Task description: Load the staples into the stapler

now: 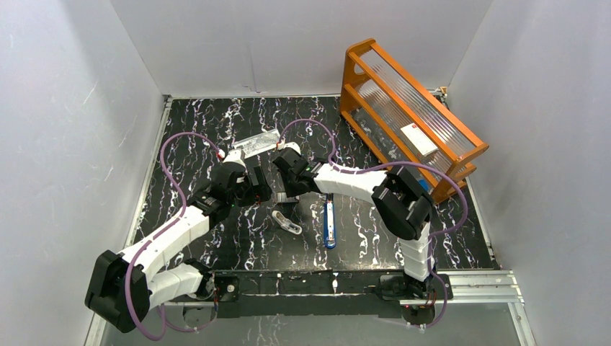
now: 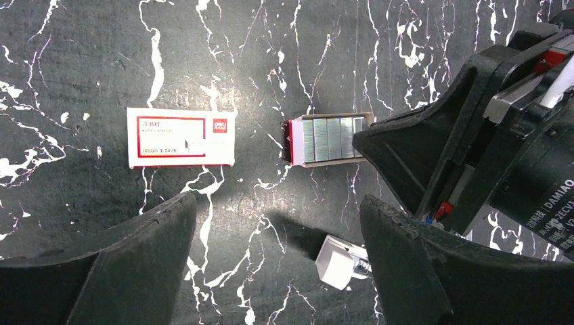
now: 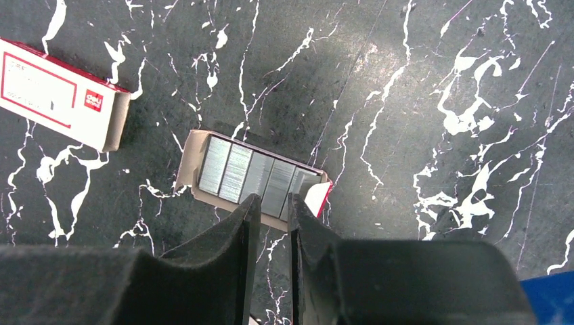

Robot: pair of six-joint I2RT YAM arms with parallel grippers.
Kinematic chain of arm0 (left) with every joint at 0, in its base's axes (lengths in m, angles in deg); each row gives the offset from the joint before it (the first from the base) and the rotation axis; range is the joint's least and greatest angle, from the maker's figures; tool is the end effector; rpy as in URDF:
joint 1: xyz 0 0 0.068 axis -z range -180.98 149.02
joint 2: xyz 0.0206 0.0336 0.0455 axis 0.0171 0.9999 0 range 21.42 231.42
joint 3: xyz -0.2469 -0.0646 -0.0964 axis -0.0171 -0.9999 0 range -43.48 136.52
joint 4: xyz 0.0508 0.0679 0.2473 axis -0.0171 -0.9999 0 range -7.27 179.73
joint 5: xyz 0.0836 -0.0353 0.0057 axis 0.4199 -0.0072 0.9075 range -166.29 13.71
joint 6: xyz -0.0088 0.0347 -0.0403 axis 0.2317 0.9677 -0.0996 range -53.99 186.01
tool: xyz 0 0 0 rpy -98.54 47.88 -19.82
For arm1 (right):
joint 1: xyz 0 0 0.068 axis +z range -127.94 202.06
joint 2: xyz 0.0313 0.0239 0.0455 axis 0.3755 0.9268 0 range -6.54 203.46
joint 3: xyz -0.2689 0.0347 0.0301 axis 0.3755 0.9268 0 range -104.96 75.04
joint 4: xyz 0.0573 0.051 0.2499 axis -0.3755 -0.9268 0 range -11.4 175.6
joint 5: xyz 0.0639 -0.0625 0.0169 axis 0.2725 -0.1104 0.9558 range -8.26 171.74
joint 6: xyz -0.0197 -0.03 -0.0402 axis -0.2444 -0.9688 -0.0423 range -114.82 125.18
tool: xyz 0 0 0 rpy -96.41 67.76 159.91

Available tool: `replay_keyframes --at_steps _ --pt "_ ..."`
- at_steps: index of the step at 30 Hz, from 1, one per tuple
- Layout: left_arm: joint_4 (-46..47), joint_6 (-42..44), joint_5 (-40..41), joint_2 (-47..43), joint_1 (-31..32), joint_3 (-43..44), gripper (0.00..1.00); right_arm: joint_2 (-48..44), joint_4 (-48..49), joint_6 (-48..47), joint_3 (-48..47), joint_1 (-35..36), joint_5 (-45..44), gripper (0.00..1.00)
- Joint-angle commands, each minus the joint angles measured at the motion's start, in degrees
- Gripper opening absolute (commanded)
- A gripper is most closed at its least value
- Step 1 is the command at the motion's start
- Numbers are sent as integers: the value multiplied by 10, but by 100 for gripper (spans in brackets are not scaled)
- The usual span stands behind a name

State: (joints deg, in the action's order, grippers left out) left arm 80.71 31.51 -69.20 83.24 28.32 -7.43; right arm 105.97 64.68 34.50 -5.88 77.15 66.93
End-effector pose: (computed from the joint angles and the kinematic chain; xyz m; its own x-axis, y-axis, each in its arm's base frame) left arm 0.2043 -0.1096 0.2313 -0.6352 -0.2881 -0.7166 0.0455 0.9123 -0.4071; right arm 0.2520 0.3451 0.1941 -0.7405 -0.2340 -0.6300 -0.3914 0.9122 0.1212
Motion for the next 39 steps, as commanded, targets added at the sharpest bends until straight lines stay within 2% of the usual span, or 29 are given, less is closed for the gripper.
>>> replay_keyframes --at_steps 1,9,27,39 --pt "5 6 8 0 -1 -2 87 7 -21 3 -34 -2 -15 31" --pt "7 8 8 3 -1 -1 87 21 -51 18 -50 -2 -41 35" --pt "7 9 8 5 -1 0 87 43 -66 38 -62 -18 -10 40" --pt "9 8 6 6 -1 -2 87 48 -89 36 -66 -18 -31 42"
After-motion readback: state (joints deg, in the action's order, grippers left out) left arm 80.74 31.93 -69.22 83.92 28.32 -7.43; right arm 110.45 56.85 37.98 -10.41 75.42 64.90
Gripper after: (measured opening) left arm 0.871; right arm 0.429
